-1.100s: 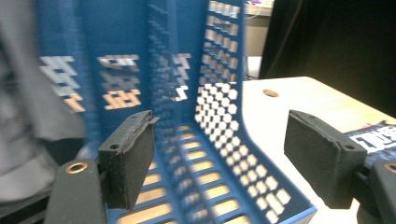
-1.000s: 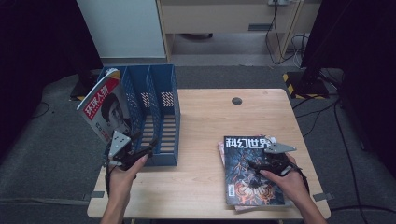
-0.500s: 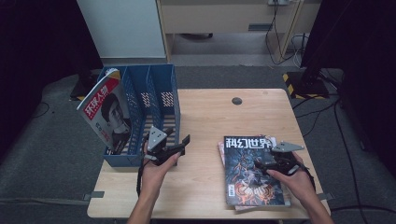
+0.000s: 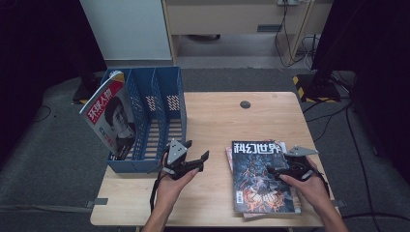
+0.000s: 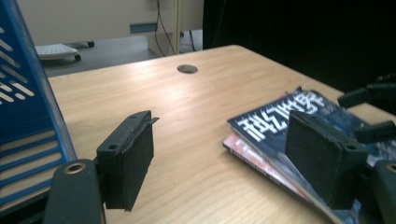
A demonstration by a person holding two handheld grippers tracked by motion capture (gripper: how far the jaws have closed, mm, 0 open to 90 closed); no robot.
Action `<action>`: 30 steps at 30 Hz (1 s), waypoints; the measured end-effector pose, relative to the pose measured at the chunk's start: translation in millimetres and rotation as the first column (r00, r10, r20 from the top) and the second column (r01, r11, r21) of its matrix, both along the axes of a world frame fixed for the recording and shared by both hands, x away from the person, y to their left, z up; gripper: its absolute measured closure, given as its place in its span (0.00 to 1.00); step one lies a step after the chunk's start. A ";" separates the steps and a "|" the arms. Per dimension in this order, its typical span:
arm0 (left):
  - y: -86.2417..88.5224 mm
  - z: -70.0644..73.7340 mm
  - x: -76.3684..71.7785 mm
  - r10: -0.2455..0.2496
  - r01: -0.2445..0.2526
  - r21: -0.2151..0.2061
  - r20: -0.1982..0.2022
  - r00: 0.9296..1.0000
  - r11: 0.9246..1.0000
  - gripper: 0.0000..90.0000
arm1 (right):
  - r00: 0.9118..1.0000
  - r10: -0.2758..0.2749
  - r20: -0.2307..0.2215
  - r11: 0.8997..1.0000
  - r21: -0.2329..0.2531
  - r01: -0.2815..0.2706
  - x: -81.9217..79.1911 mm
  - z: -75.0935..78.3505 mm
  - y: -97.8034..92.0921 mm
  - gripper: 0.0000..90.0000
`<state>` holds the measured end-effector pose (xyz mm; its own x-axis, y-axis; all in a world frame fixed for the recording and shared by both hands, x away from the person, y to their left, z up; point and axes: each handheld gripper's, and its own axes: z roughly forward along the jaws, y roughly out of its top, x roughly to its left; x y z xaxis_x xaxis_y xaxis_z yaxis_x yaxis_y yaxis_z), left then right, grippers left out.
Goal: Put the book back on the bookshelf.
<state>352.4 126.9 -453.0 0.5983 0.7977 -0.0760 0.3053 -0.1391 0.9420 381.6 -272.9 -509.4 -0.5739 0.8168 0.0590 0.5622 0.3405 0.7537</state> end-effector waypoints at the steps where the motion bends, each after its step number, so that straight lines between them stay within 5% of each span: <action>1: -0.6 0.1 -1.2 0.004 -0.004 0.015 0.009 1.000 1.000 0.26 | 1.000 -0.004 -0.003 1.000 -0.002 0.004 0.6 -1.1 0.8 0.07; 10: -12.8 -7.4 -6.3 -0.031 0.032 0.048 -0.008 0.999 0.998 0.26 | 1.000 -0.005 -0.020 1.000 0.015 0.005 2.7 -5.5 -1.2 0.07; 30: -45.2 -34.3 -7.5 -0.102 0.111 0.112 -0.086 0.991 0.987 0.25 | 1.000 0.012 0.017 1.000 -0.029 -0.012 -1.0 -1.4 1.7 0.13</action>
